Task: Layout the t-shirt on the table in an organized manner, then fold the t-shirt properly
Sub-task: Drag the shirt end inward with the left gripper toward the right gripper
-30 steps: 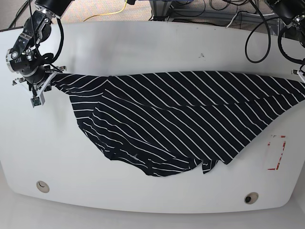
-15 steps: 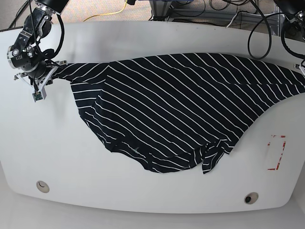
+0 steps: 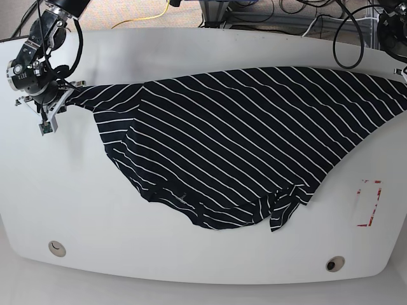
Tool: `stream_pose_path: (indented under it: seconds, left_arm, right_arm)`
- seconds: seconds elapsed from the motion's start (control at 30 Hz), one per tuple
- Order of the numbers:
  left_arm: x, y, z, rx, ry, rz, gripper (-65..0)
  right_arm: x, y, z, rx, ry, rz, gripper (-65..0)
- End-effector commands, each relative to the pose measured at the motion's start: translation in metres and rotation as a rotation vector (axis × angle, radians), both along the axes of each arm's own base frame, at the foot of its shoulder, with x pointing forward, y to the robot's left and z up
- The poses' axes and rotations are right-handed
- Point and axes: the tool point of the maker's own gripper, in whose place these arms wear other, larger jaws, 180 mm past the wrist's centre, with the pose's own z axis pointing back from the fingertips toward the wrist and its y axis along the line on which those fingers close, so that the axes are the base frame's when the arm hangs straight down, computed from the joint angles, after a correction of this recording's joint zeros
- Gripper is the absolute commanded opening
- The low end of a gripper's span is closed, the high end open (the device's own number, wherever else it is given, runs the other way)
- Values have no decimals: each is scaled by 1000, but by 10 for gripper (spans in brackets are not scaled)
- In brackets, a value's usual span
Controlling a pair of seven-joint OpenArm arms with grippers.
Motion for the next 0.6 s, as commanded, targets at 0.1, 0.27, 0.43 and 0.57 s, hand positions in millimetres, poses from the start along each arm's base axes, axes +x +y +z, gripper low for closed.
stream_pose_path:
  seconds: [0.1,0.27,0.43,0.57]
  left_arm:
    - [6,9,17,48,-28,2,-650]
    - [50,-7,32,31,-148,-69,-650]
    - [95,-37,35,17,-184,-168,-650]
    - [125,-51,46,8,-242,-187,-650]
  right_arm:
    - [7,-5,13,-30,-39,13,-650]
    - [10,-4,14,-28,-46,13,-650]
    - [11,-2,14,-22,-49,14,-650]
    - [11,-2,14,-21,-50,15,-650]
